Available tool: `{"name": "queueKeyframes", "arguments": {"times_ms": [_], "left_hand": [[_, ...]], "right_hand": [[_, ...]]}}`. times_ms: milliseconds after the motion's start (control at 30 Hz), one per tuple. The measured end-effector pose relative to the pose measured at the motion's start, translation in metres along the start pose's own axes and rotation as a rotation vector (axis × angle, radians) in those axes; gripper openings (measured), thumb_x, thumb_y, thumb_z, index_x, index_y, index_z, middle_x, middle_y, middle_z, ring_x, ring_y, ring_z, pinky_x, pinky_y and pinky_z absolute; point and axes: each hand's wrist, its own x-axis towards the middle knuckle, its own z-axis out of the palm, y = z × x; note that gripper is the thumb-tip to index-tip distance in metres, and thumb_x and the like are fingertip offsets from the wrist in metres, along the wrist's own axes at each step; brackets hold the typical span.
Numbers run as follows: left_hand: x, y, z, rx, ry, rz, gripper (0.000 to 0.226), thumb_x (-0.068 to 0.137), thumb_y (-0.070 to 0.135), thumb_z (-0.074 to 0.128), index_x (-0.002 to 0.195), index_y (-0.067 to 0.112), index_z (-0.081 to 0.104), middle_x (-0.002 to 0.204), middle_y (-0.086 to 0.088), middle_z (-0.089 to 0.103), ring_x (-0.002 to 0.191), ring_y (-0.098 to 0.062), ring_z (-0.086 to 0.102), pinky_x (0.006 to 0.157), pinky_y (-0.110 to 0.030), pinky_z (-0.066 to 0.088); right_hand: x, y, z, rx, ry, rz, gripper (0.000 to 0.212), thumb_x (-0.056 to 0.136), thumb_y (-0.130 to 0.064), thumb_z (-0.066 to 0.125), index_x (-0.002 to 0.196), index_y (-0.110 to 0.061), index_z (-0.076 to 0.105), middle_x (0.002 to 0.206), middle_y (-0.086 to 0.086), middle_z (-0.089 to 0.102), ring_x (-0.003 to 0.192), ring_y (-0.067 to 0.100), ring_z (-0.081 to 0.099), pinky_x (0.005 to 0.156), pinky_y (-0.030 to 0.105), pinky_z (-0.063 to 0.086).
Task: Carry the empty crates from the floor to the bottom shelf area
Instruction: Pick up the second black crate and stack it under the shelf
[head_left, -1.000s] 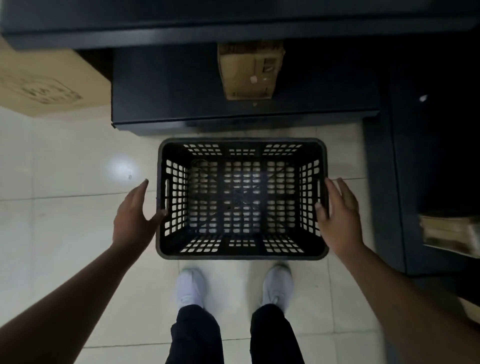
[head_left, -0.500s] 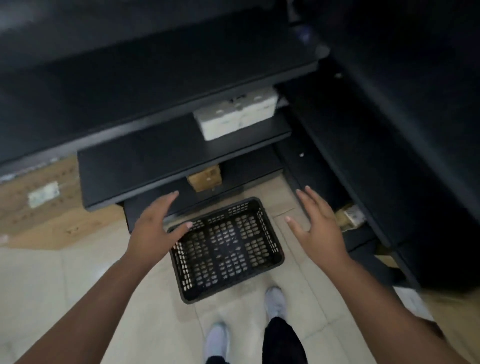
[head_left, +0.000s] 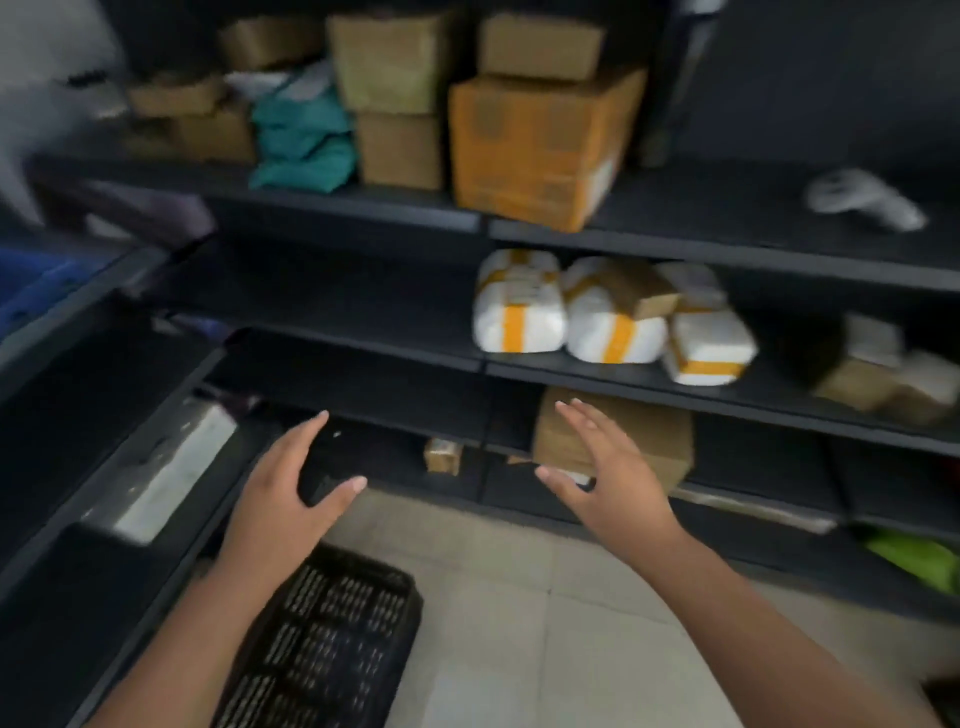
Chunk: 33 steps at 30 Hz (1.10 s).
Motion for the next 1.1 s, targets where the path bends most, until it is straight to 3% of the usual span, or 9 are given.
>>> {"name": "queueKeyframes", "arguments": {"times_ms": [67, 200, 333, 533, 667, 900, 1033, 1100], "left_hand": [[0.01, 0.055, 0.024, -0.004, -0.051, 0.104, 0.089, 0.073, 0.068, 0.059, 0.153, 0.036, 0.034, 0.156, 0.004, 0.04, 0.141, -0.018, 0.038, 0.109, -0.041, 0.035], [0.01, 0.172, 0.086, -0.014, -0.173, 0.316, 0.088, 0.076, 0.067, 0.059, 0.153, 0.033, 0.035, 0.156, 0.005, 0.04, 0.141, -0.017, 0.037, 0.109, -0.044, 0.036], [-0.018, 0.286, 0.17, -0.038, -0.301, 0.507, 0.084, 0.079, 0.066, 0.059, 0.153, 0.036, 0.032, 0.157, 0.009, 0.037, 0.142, -0.016, 0.035, 0.11, -0.047, 0.036], [-0.098, 0.437, 0.314, -0.129, -0.482, 0.673, 0.076, 0.084, 0.062, 0.061, 0.151, 0.041, 0.032, 0.155, 0.005, 0.039, 0.14, -0.019, 0.037, 0.103, -0.047, 0.037], [-0.147, 0.52, 0.401, -0.15, -0.615, 0.755, 0.076, 0.083, 0.062, 0.06, 0.151, 0.043, 0.032, 0.154, 0.006, 0.041, 0.14, -0.016, 0.038, 0.103, -0.046, 0.037], [-0.179, 0.633, 0.529, -0.208, -0.853, 0.906, 0.067, 0.08, 0.071, 0.059, 0.138, 0.067, 0.024, 0.154, 0.012, 0.04, 0.139, -0.013, 0.038, 0.104, -0.041, 0.037], [-0.175, 0.696, 0.612, -0.231, -0.921, 0.958, 0.089, 0.074, 0.085, 0.05, 0.15, 0.043, 0.034, 0.152, 0.008, 0.043, 0.137, -0.015, 0.043, 0.102, -0.042, 0.04], [-0.175, 0.727, 0.656, -0.242, -0.977, 0.964, 0.093, 0.071, 0.087, 0.05, 0.15, 0.039, 0.037, 0.151, 0.007, 0.044, 0.135, -0.016, 0.045, 0.103, -0.043, 0.041]], "right_hand": [[-0.034, 0.026, -0.05, -0.025, 0.105, 0.083, 0.073, 0.081, -0.062, 0.055, 0.145, -0.046, 0.025, 0.152, -0.023, 0.024, 0.139, 0.0, 0.021, 0.105, 0.016, 0.023], [-0.121, 0.085, -0.147, -0.076, 0.308, 0.249, 0.074, 0.078, -0.067, 0.049, 0.144, -0.051, 0.019, 0.152, -0.025, 0.022, 0.139, 0.001, 0.021, 0.108, 0.031, 0.033], [-0.232, 0.15, -0.234, -0.115, 0.479, 0.419, 0.072, 0.079, -0.066, 0.053, 0.142, -0.053, 0.019, 0.152, -0.024, 0.023, 0.138, 0.002, 0.023, 0.108, 0.031, 0.032], [-0.417, 0.242, -0.334, -0.178, 0.64, 0.724, 0.071, 0.082, -0.059, 0.057, 0.146, -0.037, 0.033, 0.151, -0.009, 0.034, 0.139, 0.016, 0.03, 0.11, 0.038, 0.033], [-0.515, 0.285, -0.376, -0.18, 0.76, 0.925, 0.067, 0.085, -0.054, 0.058, 0.145, -0.037, 0.034, 0.148, -0.008, 0.038, 0.136, 0.015, 0.035, 0.107, 0.035, 0.037], [-0.589, 0.363, -0.423, -0.144, 0.921, 1.159, 0.063, 0.087, -0.048, 0.059, 0.144, -0.031, 0.037, 0.142, -0.006, 0.044, 0.128, 0.016, 0.044, 0.099, 0.034, 0.042], [-0.6, 0.414, -0.449, -0.169, 1.013, 1.242, 0.06, 0.088, -0.041, 0.063, 0.142, -0.024, 0.044, 0.137, -0.002, 0.049, 0.125, 0.017, 0.046, 0.1, 0.033, 0.04], [-0.607, 0.439, -0.459, -0.188, 1.047, 1.298, 0.059, 0.088, -0.039, 0.063, 0.141, -0.024, 0.044, 0.136, -0.002, 0.05, 0.124, 0.016, 0.047, 0.097, 0.029, 0.039]]}}
